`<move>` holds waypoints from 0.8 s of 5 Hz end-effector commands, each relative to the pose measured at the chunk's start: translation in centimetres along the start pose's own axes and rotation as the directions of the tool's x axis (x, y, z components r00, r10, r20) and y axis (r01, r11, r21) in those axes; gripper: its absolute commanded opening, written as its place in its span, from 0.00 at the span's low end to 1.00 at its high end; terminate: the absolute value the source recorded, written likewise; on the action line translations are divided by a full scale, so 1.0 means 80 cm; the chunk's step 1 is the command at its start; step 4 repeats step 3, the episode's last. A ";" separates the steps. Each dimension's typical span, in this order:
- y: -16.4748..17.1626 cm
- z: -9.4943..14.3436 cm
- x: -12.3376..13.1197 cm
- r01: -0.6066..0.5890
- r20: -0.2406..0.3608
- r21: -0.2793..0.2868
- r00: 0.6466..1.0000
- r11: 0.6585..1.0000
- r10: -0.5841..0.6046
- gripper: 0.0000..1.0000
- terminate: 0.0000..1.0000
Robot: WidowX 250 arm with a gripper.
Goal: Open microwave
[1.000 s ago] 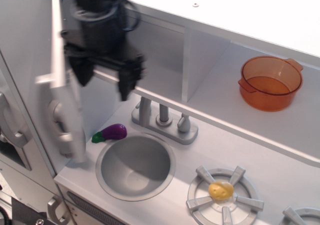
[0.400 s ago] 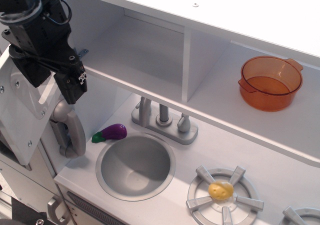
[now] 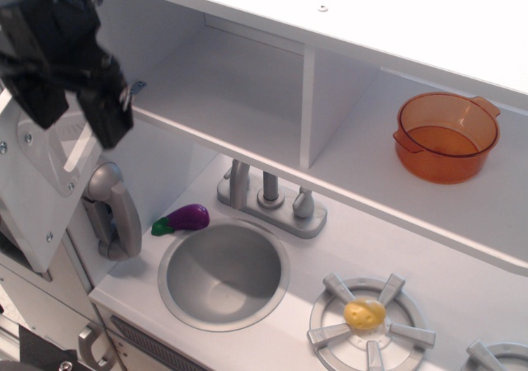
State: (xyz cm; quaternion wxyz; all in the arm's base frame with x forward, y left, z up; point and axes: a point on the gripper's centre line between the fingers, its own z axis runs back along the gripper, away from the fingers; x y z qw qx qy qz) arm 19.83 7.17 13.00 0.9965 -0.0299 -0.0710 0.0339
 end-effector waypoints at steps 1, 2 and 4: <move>-0.063 0.051 0.036 -0.031 0.031 -0.081 0.999 0.996 0.033 1.00 0.00; -0.063 0.051 0.036 -0.031 0.031 -0.081 0.999 0.996 0.033 1.00 0.00; -0.063 0.051 0.036 -0.031 0.031 -0.081 0.999 0.996 0.033 1.00 1.00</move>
